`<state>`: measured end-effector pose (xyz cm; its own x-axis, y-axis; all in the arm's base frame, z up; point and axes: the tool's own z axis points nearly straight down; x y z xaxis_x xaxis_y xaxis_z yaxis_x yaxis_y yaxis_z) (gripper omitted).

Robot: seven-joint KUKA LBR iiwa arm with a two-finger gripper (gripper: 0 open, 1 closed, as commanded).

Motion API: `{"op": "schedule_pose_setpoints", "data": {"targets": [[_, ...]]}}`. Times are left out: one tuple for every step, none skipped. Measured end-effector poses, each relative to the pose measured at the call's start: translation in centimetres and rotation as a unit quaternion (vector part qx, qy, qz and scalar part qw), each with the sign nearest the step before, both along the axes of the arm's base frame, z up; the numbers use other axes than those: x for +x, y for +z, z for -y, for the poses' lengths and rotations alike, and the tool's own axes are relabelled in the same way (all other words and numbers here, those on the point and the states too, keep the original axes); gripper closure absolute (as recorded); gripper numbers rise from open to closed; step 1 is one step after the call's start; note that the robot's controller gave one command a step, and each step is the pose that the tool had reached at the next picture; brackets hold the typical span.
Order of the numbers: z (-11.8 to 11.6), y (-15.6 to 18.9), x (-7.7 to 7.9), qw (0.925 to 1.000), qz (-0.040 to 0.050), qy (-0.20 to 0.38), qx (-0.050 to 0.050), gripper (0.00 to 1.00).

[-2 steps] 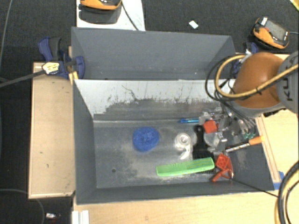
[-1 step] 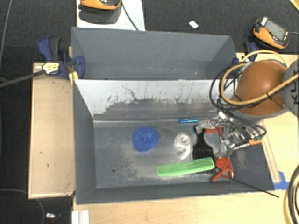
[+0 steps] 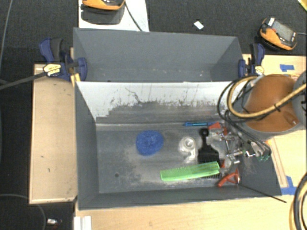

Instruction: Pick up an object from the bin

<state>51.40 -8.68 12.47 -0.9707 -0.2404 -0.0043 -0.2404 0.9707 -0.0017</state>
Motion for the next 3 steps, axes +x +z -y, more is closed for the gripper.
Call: {"op": "schedule_pose_setpoints", "data": {"targets": [[0.8, -3.5, -0.1, 0.9903, 0.0022, 0.139, -0.002, 0.0], [1.7, -5.2, -2.7, 1.0, 0.0053, 0.007, 0.0, 1.0], [1.7, -5.1, -2.7, 1.0, 0.0054, 0.008, 0.0, 1.0]]}}
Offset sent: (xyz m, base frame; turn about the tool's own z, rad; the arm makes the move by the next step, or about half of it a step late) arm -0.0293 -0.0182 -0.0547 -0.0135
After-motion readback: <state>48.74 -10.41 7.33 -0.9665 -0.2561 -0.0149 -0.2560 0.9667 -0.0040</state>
